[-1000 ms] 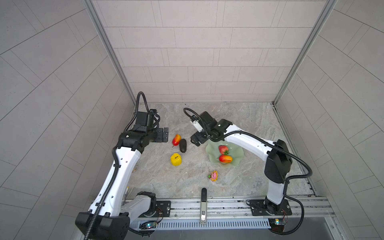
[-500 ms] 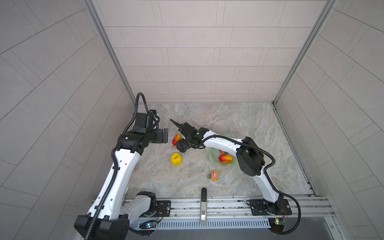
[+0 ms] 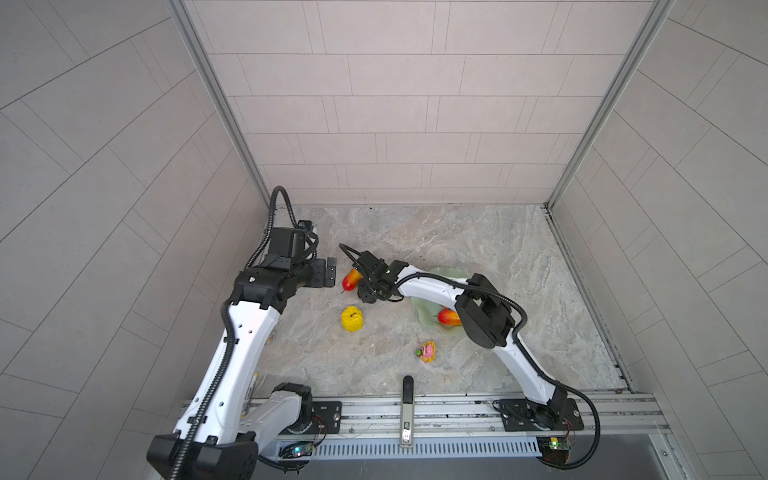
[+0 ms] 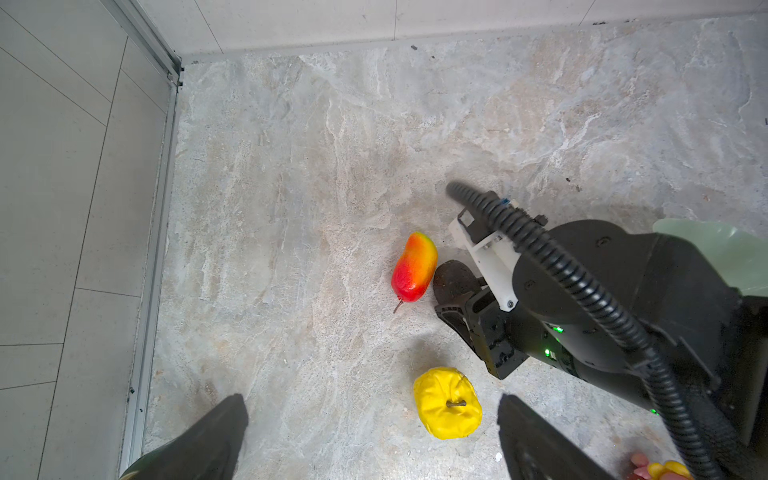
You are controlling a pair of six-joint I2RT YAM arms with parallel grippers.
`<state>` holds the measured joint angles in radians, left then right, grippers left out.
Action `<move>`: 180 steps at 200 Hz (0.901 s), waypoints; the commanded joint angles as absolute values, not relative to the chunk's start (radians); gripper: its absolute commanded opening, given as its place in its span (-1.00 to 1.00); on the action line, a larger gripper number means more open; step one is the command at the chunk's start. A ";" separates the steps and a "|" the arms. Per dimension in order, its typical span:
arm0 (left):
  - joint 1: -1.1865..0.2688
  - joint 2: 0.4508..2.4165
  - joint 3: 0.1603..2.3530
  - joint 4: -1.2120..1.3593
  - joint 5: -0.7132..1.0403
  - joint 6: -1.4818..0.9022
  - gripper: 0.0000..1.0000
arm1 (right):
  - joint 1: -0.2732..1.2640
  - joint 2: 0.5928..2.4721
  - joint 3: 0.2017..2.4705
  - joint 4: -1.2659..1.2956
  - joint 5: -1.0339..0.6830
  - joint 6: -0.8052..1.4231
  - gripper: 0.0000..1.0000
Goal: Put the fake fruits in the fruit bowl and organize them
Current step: 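Reach the right gripper back and grasp the dark avocado, then carry the avocado with the right gripper and release it into the bowl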
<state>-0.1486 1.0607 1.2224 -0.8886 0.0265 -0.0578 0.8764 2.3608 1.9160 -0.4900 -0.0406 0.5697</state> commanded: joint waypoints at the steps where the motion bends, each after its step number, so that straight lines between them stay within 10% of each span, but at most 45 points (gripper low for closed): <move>1: -0.147 1.039 1.220 -0.890 0.030 -0.048 0.99 | 0.862 2.264 1.855 -0.518 -0.013 0.548 -0.55; 58: -0.147 1.038 1.224 -0.890 0.035 -0.047 0.99 | 0.775 1.831 1.499 -0.529 0.018 0.386 -1.00; 180: -0.145 1.069 1.230 -0.887 0.053 -0.048 0.99 | 0.537 1.589 1.214 -0.702 0.211 0.239 -1.00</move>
